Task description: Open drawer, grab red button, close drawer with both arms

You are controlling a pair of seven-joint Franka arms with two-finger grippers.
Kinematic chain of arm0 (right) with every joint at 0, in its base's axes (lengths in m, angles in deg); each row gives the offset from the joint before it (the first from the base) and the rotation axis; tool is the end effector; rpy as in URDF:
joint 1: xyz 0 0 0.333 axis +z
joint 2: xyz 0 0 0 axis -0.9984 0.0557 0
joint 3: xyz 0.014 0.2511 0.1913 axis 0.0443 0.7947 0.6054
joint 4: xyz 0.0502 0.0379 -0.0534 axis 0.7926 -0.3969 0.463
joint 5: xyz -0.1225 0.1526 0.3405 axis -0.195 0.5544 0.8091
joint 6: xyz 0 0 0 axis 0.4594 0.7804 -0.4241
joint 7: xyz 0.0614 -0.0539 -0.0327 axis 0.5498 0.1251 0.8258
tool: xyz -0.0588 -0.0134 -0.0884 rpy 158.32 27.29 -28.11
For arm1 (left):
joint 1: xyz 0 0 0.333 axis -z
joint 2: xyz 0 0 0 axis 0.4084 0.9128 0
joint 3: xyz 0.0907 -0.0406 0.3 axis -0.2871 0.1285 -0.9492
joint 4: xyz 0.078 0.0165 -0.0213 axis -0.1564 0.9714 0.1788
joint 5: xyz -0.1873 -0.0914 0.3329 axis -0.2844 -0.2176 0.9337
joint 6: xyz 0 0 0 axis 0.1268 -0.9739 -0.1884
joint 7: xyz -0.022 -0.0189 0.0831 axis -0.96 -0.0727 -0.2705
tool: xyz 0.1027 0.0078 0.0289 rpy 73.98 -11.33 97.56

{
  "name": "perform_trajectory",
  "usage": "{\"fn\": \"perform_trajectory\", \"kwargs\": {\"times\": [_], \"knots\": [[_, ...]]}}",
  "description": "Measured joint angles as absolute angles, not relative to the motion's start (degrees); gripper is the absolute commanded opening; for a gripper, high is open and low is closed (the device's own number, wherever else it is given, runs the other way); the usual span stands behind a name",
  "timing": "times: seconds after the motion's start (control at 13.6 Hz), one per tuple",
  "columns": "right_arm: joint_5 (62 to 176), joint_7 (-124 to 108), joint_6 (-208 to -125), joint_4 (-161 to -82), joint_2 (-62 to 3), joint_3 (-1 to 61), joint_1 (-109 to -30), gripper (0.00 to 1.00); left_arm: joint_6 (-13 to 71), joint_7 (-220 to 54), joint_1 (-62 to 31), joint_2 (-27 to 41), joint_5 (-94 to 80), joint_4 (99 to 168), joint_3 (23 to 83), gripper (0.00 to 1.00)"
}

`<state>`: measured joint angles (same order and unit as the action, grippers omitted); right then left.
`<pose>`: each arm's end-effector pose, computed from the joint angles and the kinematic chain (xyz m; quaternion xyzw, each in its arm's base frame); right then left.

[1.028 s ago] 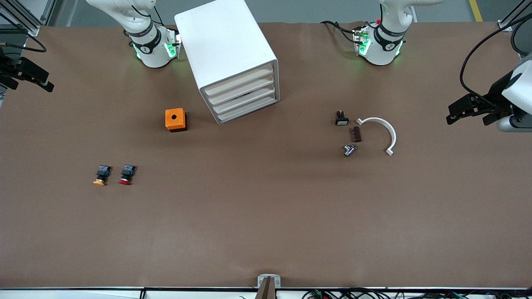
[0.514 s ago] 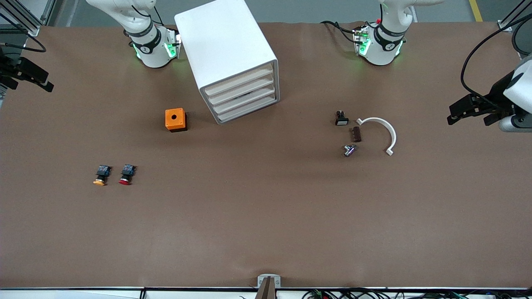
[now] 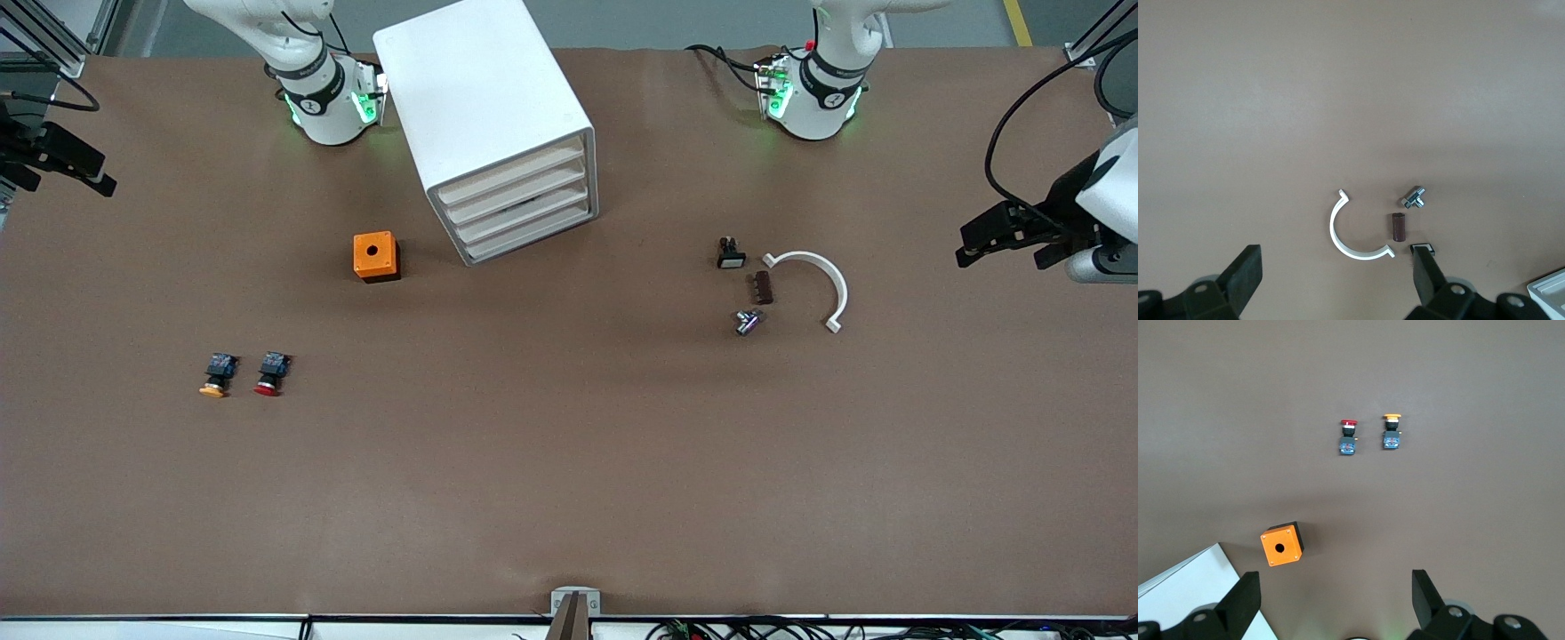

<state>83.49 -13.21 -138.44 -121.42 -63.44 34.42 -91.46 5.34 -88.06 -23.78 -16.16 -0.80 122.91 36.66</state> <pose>0.4882 -0.0474 0.6476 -0.9986 0.0502 0.0026 0.0164 0.5711 -0.0275 0.6145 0.9996 -0.0069 0.0150 0.0238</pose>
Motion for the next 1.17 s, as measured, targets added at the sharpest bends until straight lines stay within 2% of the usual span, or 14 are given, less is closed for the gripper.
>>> {"fn": "perform_trajectory", "kwargs": {"times": [1.17], "knots": [[83.83,-12.32,-138.41,-121.42,-63.44,34.42,-91.46,1.00,5.25,-88.10,-23.93,-16.12,0.01,122.37,36.57,1.00]]}}
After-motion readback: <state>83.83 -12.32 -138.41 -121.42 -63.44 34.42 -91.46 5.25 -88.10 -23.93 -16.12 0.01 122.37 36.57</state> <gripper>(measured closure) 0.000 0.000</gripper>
